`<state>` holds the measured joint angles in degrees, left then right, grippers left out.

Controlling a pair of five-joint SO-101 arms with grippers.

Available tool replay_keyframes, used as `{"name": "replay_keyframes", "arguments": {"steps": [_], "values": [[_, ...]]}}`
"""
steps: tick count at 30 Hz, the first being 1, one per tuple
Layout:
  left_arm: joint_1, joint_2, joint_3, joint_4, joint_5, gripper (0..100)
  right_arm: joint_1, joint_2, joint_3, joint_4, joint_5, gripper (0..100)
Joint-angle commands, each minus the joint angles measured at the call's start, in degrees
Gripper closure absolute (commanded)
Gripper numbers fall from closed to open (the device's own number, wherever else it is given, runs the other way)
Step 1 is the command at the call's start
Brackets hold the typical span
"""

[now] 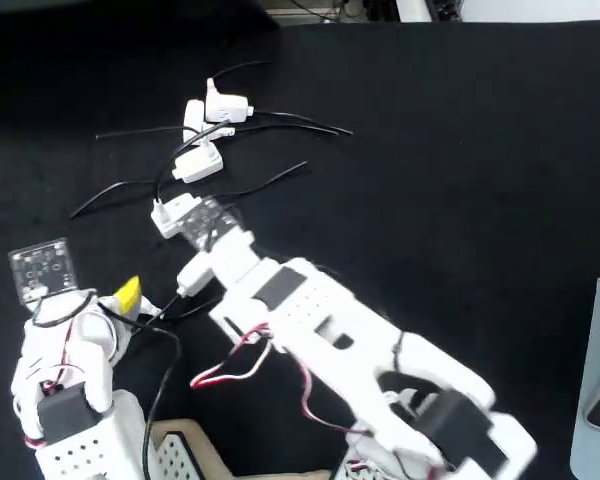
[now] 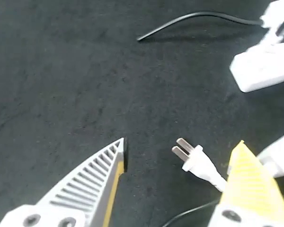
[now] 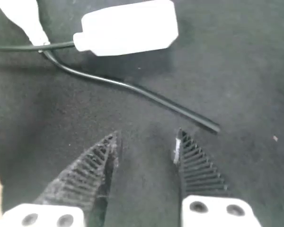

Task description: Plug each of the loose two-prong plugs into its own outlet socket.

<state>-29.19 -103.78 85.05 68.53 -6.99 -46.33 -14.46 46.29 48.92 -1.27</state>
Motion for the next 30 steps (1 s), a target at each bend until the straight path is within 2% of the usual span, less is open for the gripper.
{"name": "replay_keyframes", "arguments": {"steps": [1, 13, 18, 22, 30], "values": [[-1.89, -0.44, -0.22, -1.32, 0.62, 66, -2.02, 6.11, -6.64, -2.2, 1.67, 82.2], [-1.8, -0.44, 0.57, -1.23, 0.53, 66, -1.93, 20.44, -15.78, -2.2, 5.71, 83.1], [-1.89, -0.44, 0.66, -1.23, 0.53, 66, -1.67, 21.41, -15.96, -2.29, 7.21, 99.0], [-1.89, -0.44, 0.66, -1.23, 0.53, 66, -0.18, 21.41, -15.52, -1.85, 11.69, 98.7], [-1.89, -0.44, 0.75, -1.23, 0.44, 66, 2.55, 18.07, -15.6, 3.25, 14.07, 98.6]]}}
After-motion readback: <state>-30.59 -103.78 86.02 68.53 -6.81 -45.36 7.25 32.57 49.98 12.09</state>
